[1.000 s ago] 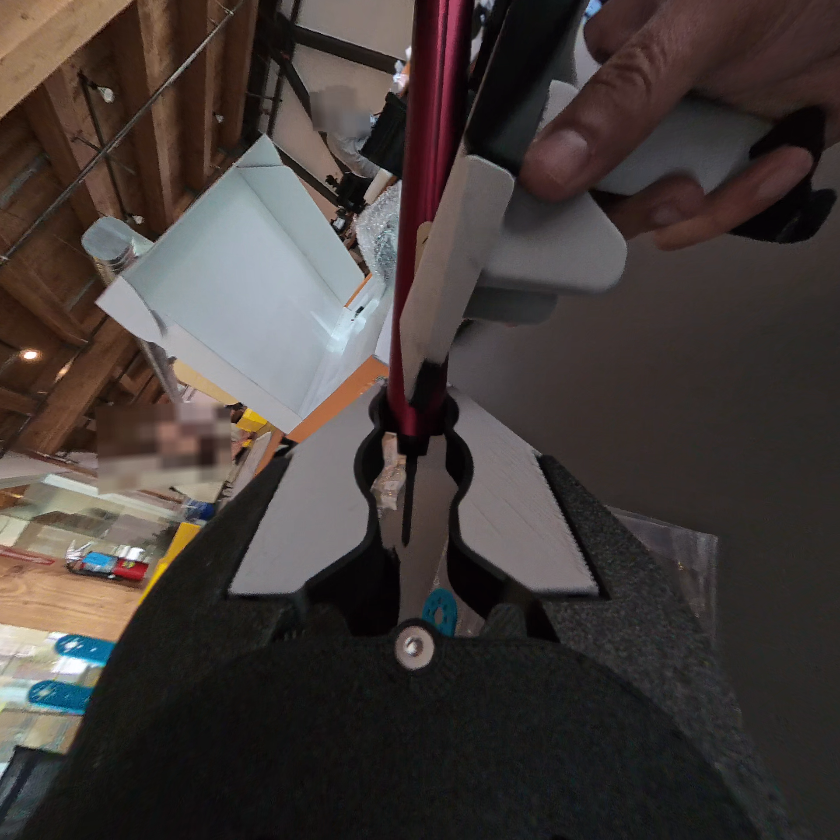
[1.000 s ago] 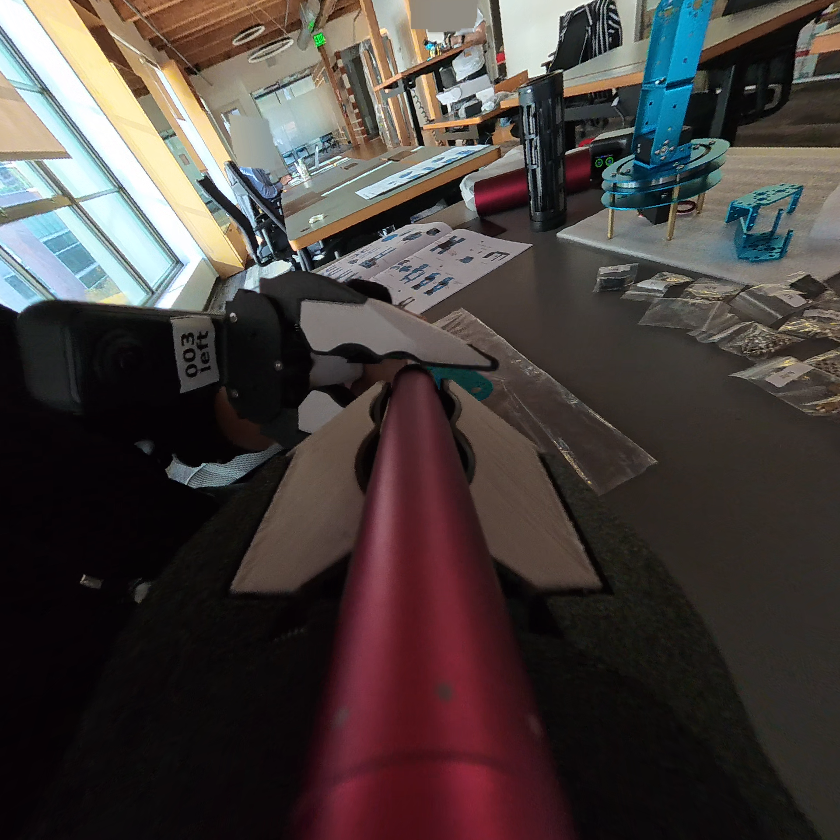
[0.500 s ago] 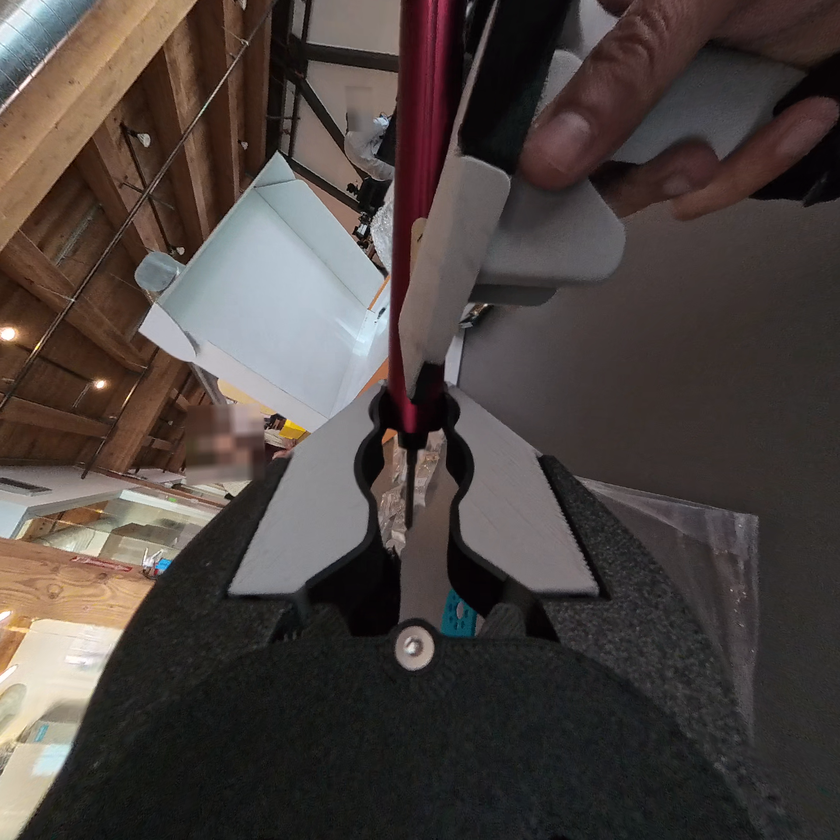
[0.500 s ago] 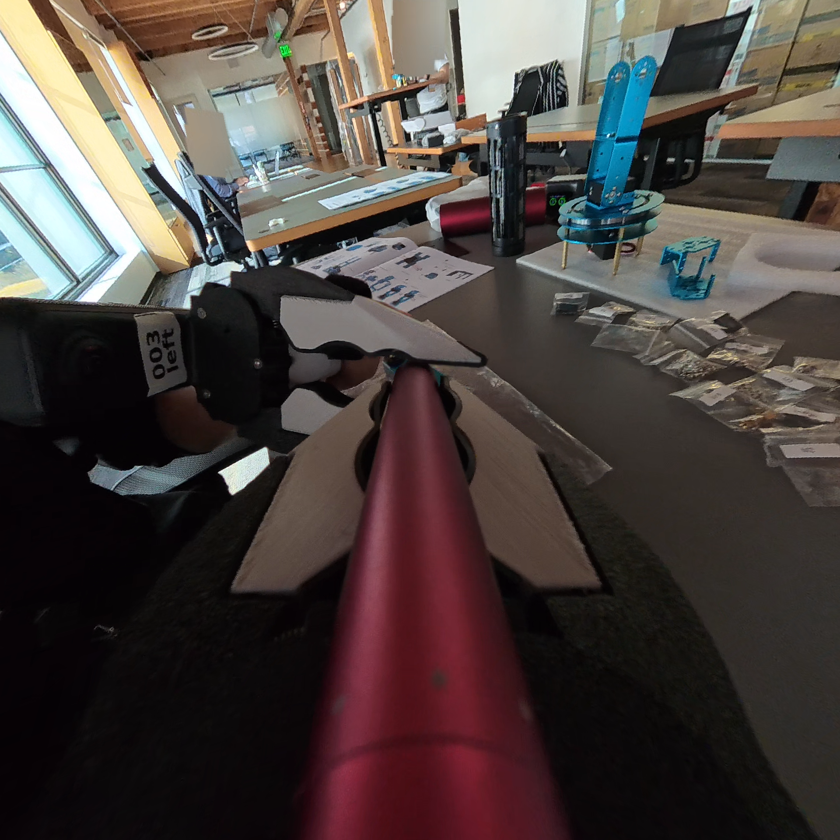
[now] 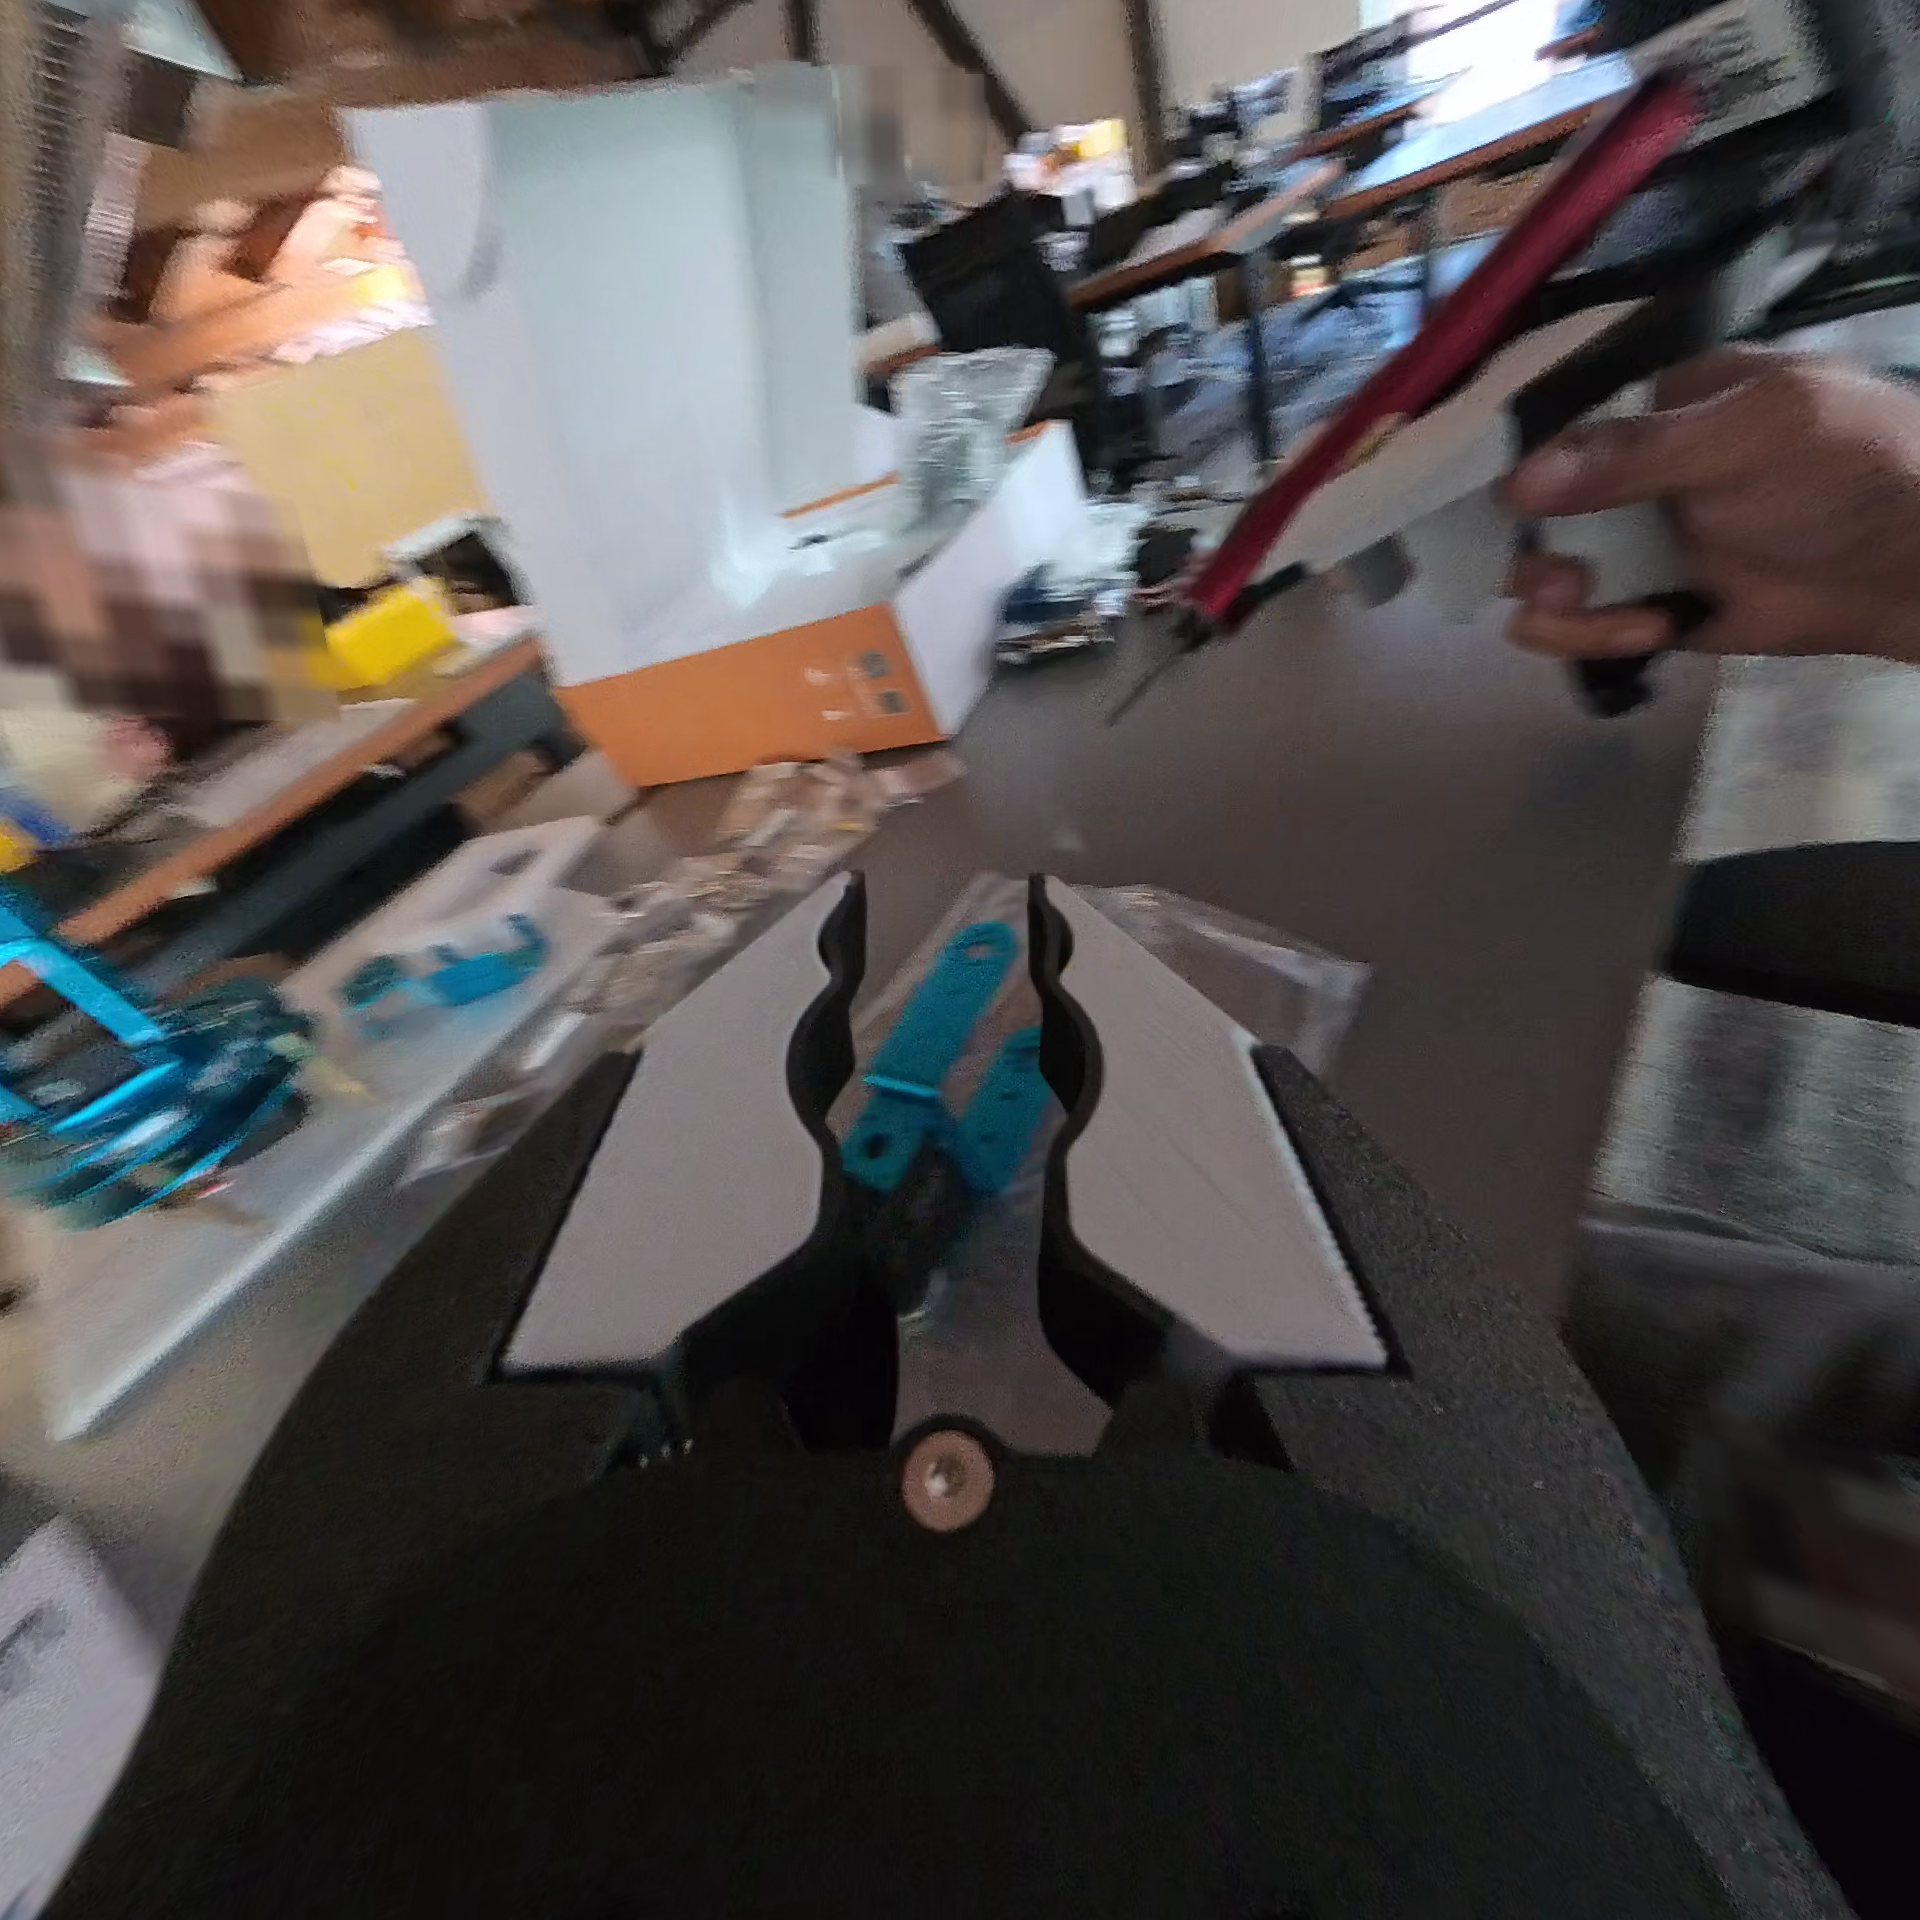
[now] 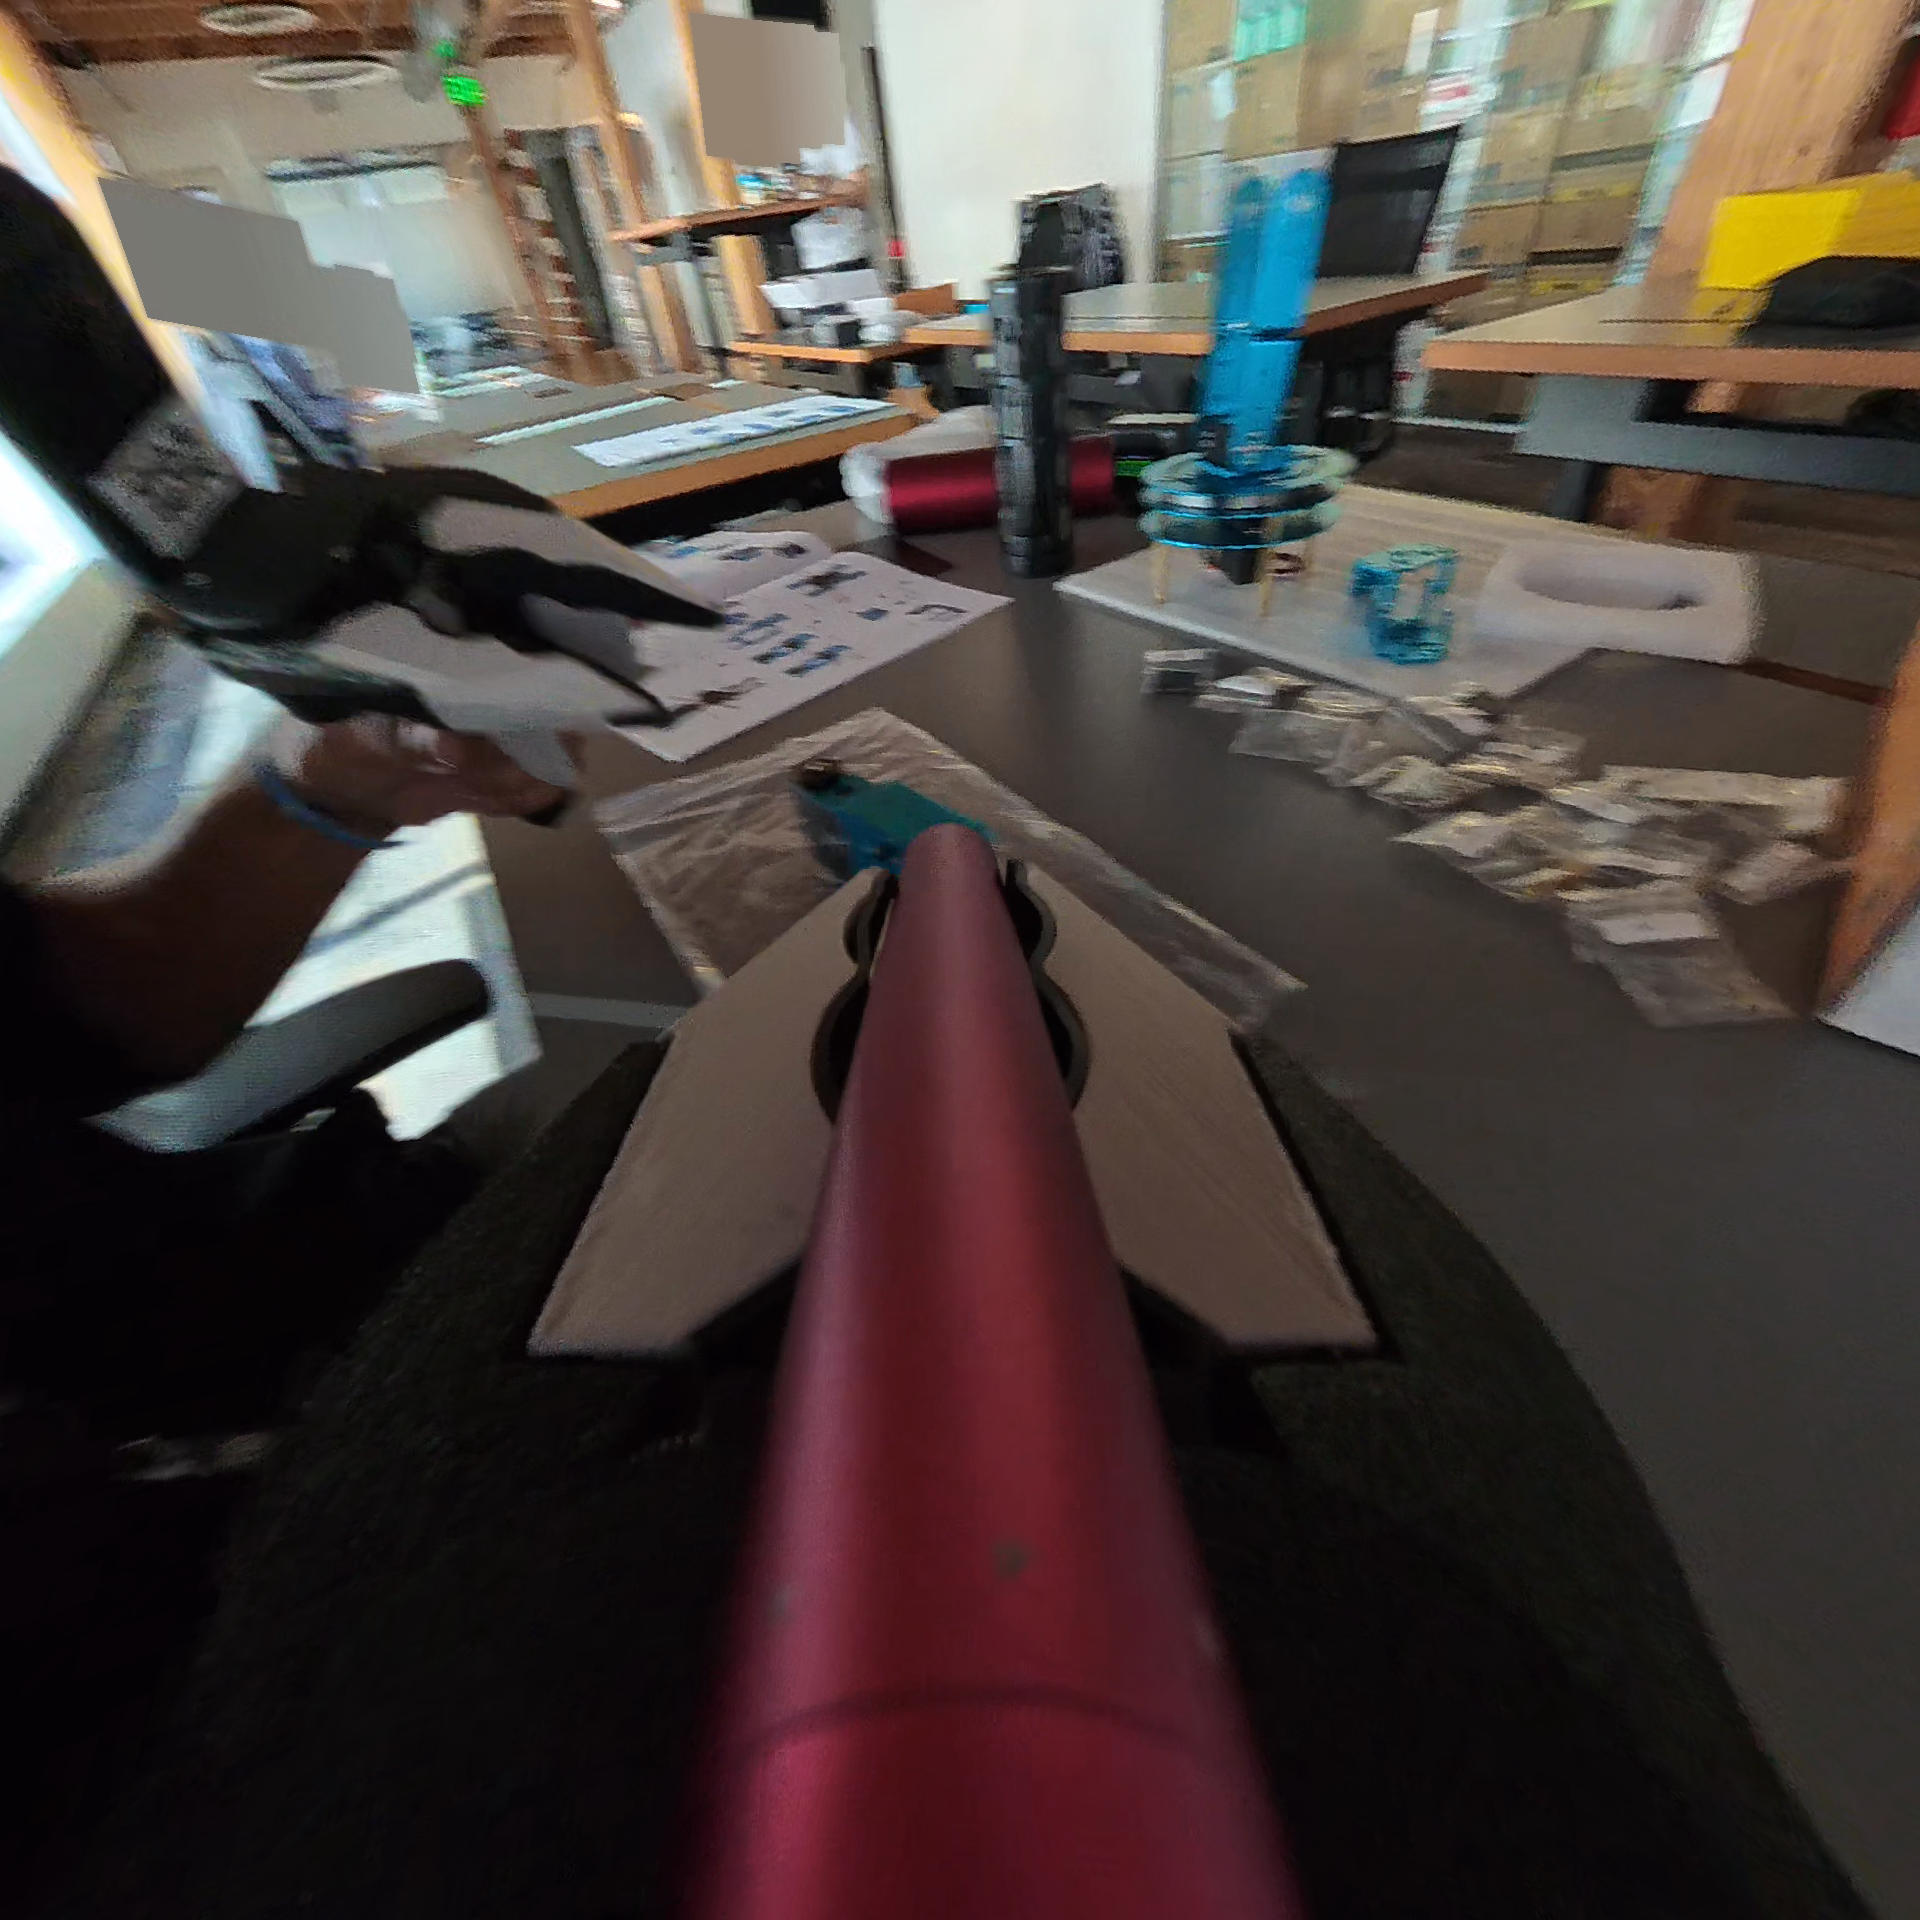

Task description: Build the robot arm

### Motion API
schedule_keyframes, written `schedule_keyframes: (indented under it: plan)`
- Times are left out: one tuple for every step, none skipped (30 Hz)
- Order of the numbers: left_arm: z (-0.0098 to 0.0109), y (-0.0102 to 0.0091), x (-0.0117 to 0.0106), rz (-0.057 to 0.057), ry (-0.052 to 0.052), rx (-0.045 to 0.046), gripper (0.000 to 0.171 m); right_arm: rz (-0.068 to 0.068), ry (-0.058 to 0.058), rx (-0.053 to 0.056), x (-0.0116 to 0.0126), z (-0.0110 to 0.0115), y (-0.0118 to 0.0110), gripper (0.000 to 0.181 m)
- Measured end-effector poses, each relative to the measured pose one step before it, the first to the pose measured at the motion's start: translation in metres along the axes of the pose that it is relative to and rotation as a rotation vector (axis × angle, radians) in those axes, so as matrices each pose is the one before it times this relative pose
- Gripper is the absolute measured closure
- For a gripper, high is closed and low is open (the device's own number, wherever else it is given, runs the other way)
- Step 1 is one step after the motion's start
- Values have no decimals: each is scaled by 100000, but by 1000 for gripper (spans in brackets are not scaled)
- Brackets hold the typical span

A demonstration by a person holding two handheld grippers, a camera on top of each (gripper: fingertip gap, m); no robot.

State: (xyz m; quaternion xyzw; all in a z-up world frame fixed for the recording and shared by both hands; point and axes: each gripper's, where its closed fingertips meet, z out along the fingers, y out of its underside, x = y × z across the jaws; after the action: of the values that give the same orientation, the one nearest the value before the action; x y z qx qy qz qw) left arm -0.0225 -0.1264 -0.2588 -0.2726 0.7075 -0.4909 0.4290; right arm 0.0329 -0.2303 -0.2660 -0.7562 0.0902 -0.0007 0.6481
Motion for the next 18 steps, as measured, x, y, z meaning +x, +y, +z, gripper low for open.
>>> schedule_keyframes:
  plan:
    - [328, -184, 1119, 3164, 3916, 50, 139, 4880, -6115, 332, -1414, 408, -261, 159]
    - [536, -165, 722, 6970, 477, -209, 136, 5905, -5847, 863, -1241, 522, -282, 159]
    - [676, -137, 469, 8999, -1133, -795, 134, 4333, -2991, 846, -774, 560, -137, 159]
    - [682, -231, 321, 8818, -1619, -489, 131, 3236, -806, -1068, -382, 587, 235, 158]
    - [609, -384, 444, 7266, -210, 525, 131, 1895, -177, -2558, -222, 566, 470, 159]
    - [535, -431, 645, 5573, 1825, 1094, 131, 254, 114, -1387, -128, 418, 341, 159]
    - [511, -312, 486, 4234, 1479, 824, 131, 257, -756, -461, -138, 301, 186, 159]
    - [519, -199, 314, 3342, 838, 438, 131, 1243, -1460, 64, -99, 210, 78, 158]
    - [526, -20, 178, 2937, 234, -140, 131, 1679, -1449, 238, 5, 164, 32, 159]
    - [517, 171, -13, 3038, -877, -959, 132, 1031, -1420, 504, 13, 125, -27, 159]
    - [431, 155, -43, 3211, -1248, -508, 133, 615, -804, 504, 76, 105, -25, 158]
    - [330, 51, -19, 3098, -1292, 323, 140, 274, -707, 623, 46, 93, -44, 158]
    - [278, 56, -60, 2414, -1707, 323, 148, 38, 110, 1187, 149, 39, -142, 158]
    - [265, 154, -31, 1481, -1380, -323, 150, -256, 1185, 176, 344, -17, -25, 158]
    - [224, 233, 29, 568, -190, -661, 151, -451, 725, -1198, 278, 12, 181, 158]
    - [151, 169, -8, -1108, 408, -16, 151, -536, 433, 84, 196, 26, 10, 158]
    - [139, 134, -40, -2029, 454, 318, 151, -305, 507, 447, 176, 42, -44, 158]
    - [139, 175, -37, -1062, 193, -68, 151, -349, 653, -136, 184, 59, 14, 159]
